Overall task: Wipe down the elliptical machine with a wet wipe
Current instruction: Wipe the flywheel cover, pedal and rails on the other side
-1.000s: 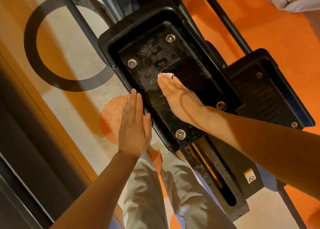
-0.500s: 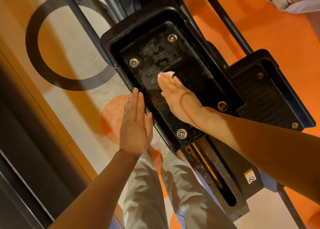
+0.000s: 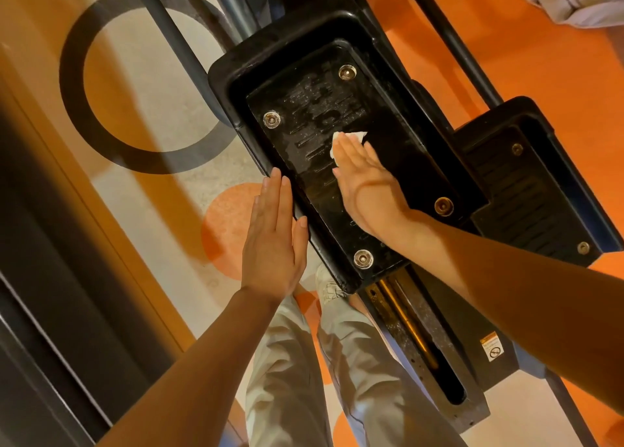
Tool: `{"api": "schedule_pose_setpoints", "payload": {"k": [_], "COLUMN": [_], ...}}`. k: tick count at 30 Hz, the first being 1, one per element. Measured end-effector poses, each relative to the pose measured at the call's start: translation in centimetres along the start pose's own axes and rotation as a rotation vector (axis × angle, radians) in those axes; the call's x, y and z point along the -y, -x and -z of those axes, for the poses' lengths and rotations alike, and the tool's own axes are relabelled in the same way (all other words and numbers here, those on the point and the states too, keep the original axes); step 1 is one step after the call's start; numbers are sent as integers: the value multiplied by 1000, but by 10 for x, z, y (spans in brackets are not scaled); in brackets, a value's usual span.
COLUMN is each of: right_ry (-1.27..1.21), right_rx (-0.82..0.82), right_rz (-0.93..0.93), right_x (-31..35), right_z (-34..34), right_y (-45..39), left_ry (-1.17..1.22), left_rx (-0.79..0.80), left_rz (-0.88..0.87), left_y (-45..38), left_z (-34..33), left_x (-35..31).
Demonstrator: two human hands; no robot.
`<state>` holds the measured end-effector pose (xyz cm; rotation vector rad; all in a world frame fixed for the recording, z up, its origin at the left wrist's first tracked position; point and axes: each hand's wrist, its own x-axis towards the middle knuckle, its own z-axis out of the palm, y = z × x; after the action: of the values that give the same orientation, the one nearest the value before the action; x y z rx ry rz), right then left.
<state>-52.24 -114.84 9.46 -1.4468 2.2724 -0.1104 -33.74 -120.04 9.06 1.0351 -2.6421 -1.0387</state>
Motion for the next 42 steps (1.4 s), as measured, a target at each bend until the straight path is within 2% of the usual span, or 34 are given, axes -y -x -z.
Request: {"api": "schedule_pose_setpoints", "payload": {"k": [2, 4, 5, 7, 10, 12, 16, 20, 24, 27, 35, 38, 42], "right_ry": [-44, -30, -20, 17, 268, 357, 322, 271, 453, 583, 450, 325, 171], "right_rx": [82, 286, 369, 424, 261, 185, 132, 176, 191, 274, 229, 237, 272], "right_rz": [128, 273, 275, 243, 399, 395, 355, 331, 453, 449, 362, 241, 209], "right_x": [13, 17, 18, 16, 16, 21, 34, 29, 11, 18, 34, 8, -36], "right_z": [3, 8, 11, 15, 10, 5, 5, 1, -3, 4, 20, 27, 33], "right_y": [2, -2, -6, -11, -12, -14, -32, -25, -6, -9, -26, -25, -30], "left_ry": [9, 17, 17, 11, -1, -3, -4, -9, -14, -5, -13, -15, 4], "left_rx": [9, 16, 17, 23, 20, 14, 4, 11, 13, 13, 19, 22, 20], "left_rz": [-10, -30, -36, -40, -49, -58, -64, -61, -48, -45, -49, -38, -29], "left_y": [0, 0, 0, -1, -1, -2, -1, -1, 0, 0, -1, 0, 0], "left_z": [0, 1, 2, 3, 5, 5, 3, 4, 5, 4, 6, 6, 5], "left_x": [1, 3, 4, 5, 5, 5, 6, 6, 5, 5, 5, 5, 4]}}
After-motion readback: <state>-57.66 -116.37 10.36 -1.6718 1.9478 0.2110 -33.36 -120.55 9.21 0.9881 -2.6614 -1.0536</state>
